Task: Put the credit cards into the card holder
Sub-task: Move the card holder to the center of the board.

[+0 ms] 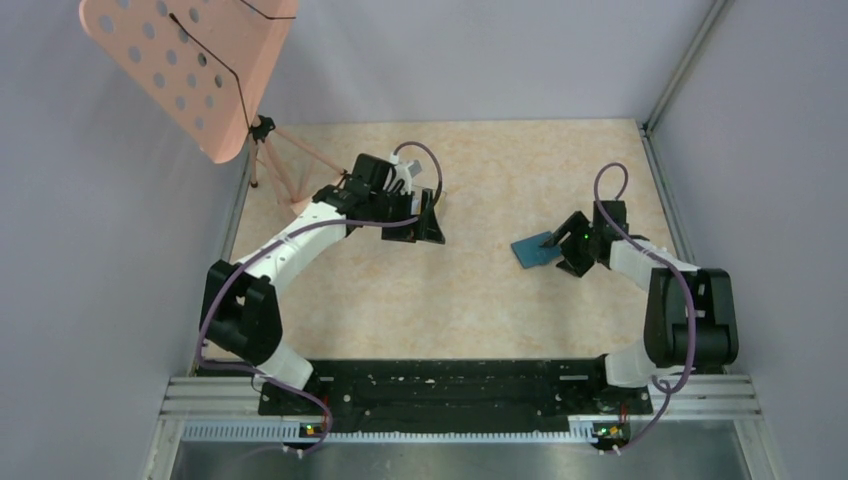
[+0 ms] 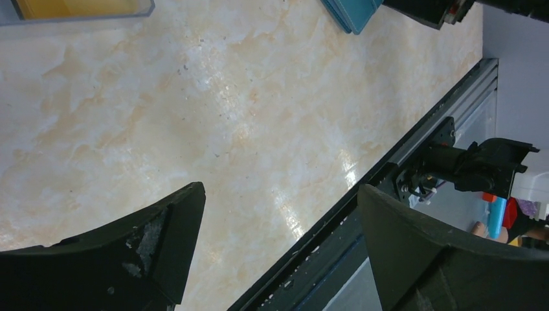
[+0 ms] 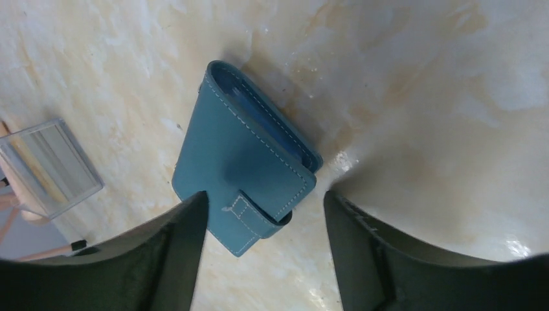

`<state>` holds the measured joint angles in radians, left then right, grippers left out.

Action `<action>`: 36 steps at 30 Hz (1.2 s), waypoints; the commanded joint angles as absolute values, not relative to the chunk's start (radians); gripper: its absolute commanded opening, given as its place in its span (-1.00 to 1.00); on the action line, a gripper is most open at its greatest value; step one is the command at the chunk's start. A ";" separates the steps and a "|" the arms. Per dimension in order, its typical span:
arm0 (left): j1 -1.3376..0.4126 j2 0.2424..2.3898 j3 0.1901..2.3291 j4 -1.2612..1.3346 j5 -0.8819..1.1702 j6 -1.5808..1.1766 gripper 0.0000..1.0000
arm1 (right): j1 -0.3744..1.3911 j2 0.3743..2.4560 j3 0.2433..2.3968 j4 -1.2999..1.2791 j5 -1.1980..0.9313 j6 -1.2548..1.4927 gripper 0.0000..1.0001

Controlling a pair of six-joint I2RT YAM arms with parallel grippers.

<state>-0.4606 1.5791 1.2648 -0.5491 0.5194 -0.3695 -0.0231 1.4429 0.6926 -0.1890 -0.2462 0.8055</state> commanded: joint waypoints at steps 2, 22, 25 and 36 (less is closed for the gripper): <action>-0.460 1.509 1.218 -0.519 0.581 -0.403 0.86 | -0.024 1.553 0.771 -0.165 -0.209 0.828 0.19; -0.458 1.472 1.100 -0.473 0.586 -0.457 0.85 | 0.273 1.634 0.906 -0.327 -0.349 0.518 -1.00; -0.460 1.450 0.998 -0.377 0.604 -0.560 0.85 | 0.329 1.589 0.862 -0.314 -0.367 0.541 -0.89; -0.535 1.605 0.899 -0.155 0.655 -0.768 0.70 | 0.327 1.320 0.537 -0.075 -0.413 0.813 0.07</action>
